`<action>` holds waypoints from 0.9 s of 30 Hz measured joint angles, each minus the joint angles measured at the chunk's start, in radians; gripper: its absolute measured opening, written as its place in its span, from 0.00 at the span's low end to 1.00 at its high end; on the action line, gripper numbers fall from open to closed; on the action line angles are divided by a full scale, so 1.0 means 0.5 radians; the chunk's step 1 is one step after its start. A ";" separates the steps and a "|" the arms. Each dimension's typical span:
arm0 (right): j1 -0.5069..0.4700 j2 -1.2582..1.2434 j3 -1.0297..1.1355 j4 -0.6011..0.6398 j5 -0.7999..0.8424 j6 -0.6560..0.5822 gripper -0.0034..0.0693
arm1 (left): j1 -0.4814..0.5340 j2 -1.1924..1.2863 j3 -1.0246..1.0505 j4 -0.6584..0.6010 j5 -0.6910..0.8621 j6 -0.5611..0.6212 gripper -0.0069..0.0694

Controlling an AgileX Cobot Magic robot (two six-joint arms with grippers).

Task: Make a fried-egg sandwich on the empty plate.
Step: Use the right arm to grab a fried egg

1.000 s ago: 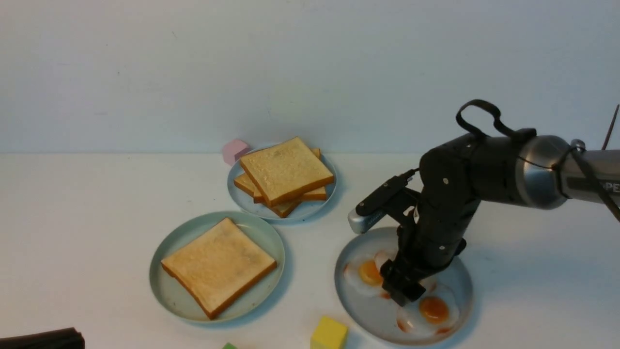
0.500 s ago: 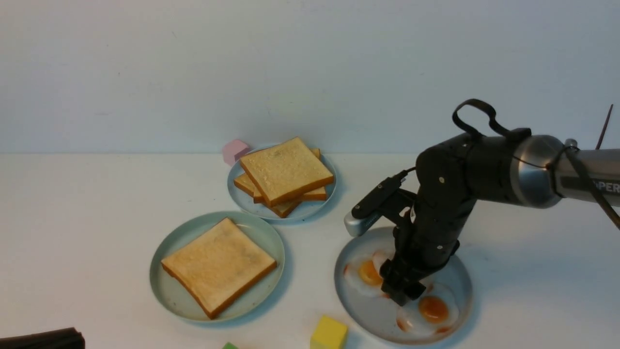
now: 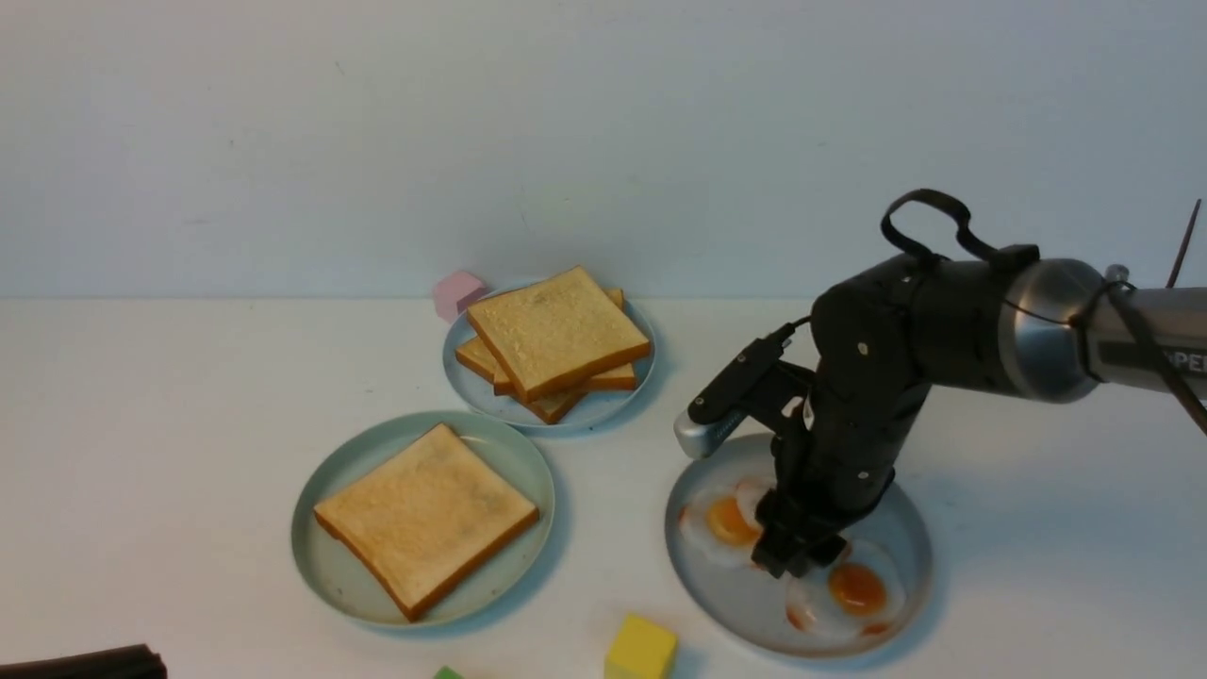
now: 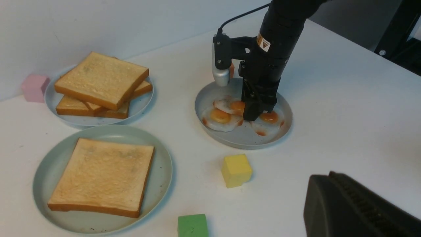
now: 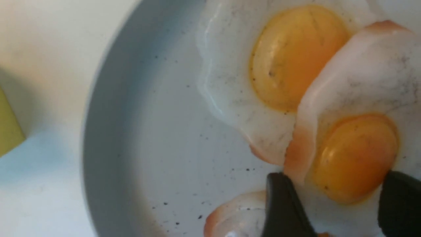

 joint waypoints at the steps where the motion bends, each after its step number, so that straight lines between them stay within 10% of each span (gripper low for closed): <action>1: 0.000 -0.009 0.000 -0.002 0.010 0.000 0.53 | 0.000 0.000 0.000 0.000 0.005 0.000 0.07; 8: 0.000 -0.115 0.006 -0.004 0.058 0.002 0.12 | 0.000 0.000 0.000 0.000 0.012 0.000 0.07; 27: -0.004 -0.245 0.016 -0.093 0.078 0.041 0.12 | 0.000 0.000 0.000 0.000 0.014 0.000 0.07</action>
